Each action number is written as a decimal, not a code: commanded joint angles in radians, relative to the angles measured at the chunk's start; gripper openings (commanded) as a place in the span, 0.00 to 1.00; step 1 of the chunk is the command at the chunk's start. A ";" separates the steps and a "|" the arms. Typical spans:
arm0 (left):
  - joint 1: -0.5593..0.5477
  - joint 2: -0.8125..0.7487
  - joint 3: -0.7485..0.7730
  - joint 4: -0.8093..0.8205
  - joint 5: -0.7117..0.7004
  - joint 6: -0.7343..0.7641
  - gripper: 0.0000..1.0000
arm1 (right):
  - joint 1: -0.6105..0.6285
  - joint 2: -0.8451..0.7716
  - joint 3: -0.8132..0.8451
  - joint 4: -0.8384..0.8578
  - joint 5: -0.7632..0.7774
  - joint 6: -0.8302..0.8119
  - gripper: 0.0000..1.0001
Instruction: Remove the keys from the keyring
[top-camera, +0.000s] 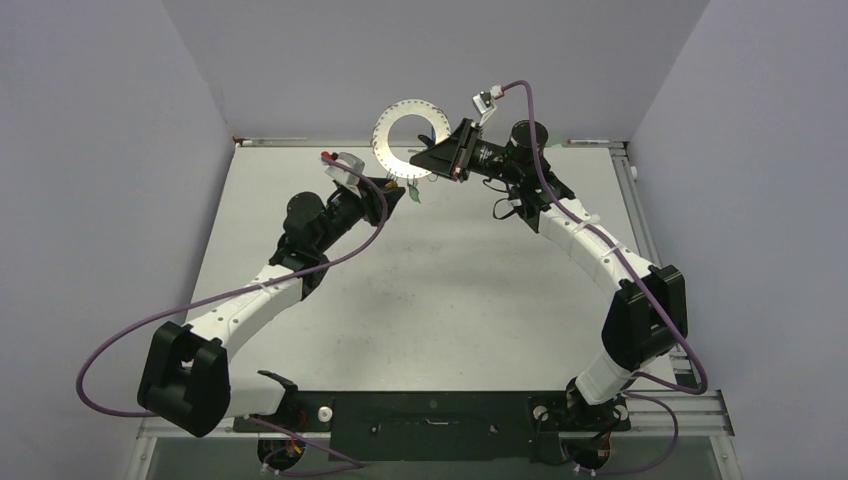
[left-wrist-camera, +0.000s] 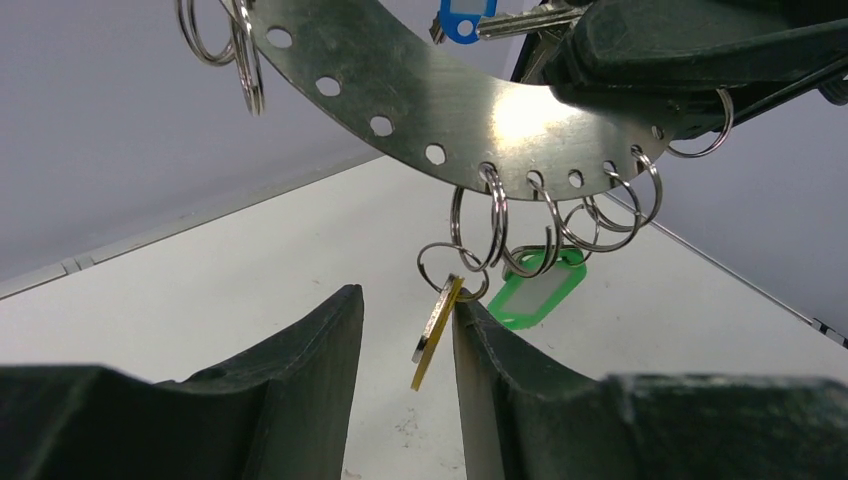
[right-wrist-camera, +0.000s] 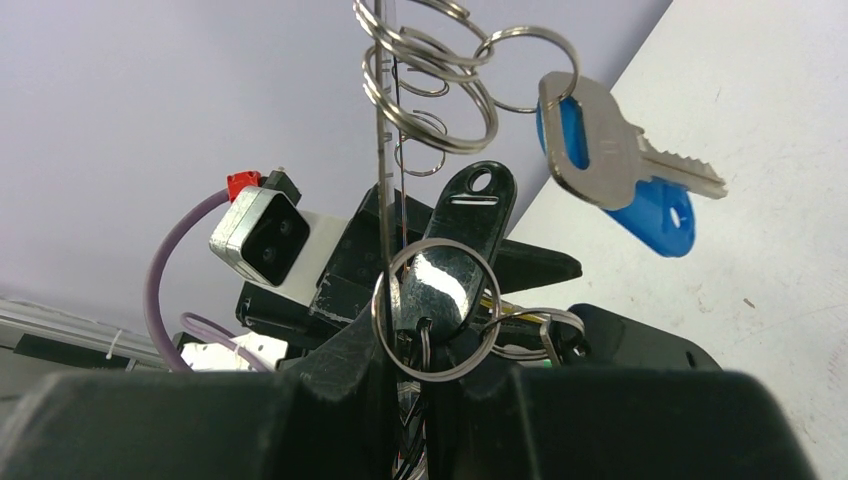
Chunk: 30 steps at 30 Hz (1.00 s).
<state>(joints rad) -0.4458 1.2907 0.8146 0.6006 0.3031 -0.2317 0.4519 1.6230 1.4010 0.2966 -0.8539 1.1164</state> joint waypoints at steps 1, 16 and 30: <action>-0.007 0.006 0.052 0.062 0.001 -0.003 0.33 | -0.010 -0.051 0.039 0.067 -0.011 0.006 0.05; -0.007 -0.118 0.027 -0.126 0.074 0.048 0.00 | -0.050 -0.076 -0.049 0.036 0.003 0.034 0.05; -0.008 -0.041 0.258 -0.691 0.221 0.292 0.00 | -0.051 -0.130 -0.300 0.148 -0.106 0.005 0.07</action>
<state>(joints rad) -0.4465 1.2137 0.9798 0.0875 0.4309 -0.0772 0.4026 1.5696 1.1534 0.3157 -0.9047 1.1385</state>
